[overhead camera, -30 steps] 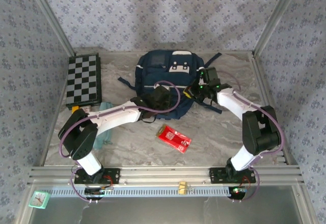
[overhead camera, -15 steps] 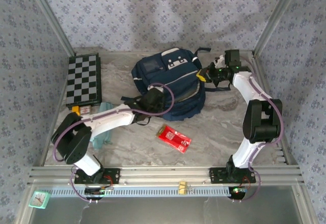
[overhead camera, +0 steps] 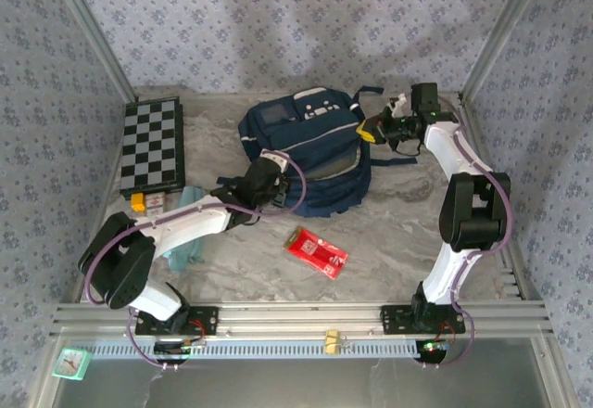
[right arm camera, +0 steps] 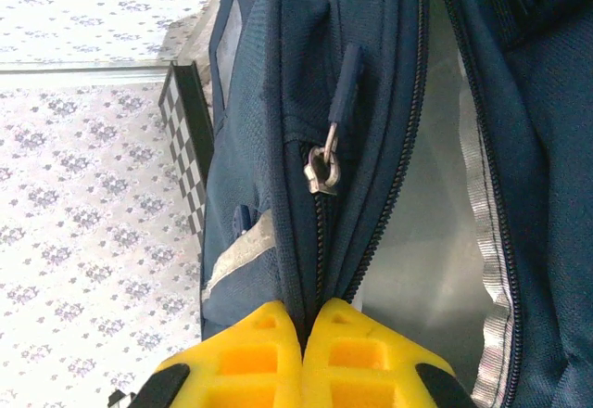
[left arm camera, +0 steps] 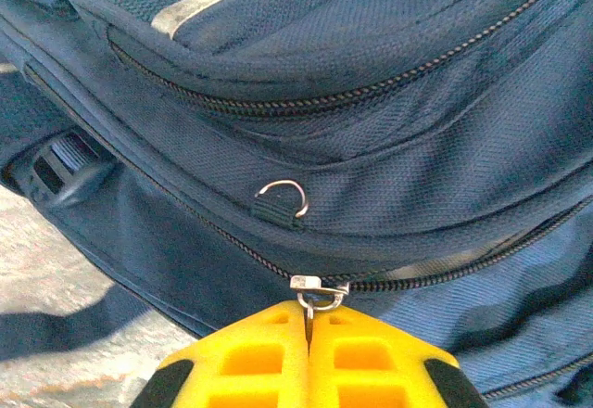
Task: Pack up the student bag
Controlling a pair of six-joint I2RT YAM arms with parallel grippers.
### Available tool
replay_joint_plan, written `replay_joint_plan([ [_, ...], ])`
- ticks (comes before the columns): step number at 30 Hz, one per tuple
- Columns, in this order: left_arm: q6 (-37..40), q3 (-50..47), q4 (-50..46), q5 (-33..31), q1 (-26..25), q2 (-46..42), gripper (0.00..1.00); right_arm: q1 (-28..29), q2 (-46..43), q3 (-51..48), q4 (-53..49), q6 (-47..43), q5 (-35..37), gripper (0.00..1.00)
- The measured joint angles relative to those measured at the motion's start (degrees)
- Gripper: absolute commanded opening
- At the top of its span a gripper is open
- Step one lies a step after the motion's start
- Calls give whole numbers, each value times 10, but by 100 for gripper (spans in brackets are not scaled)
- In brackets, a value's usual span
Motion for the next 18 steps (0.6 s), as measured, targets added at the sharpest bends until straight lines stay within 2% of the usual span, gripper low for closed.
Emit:
replay_joint_plan([
  [5, 68, -32, 69, 7, 28, -1, 0, -5, 0, 2, -15, -11, -18, 0],
  [9, 92, -37, 96, 33, 52, -1, 0, -6, 0, 6, -22, -12, -23, 2],
  [14, 93, -31, 99, 52, 52, 12, 0, 2, -12, -22, 40, 28, -21, 45],
  [18, 84, -27, 94, 53, 52, 26, 0, 28, -38, -50, 91, 54, 2, 61],
])
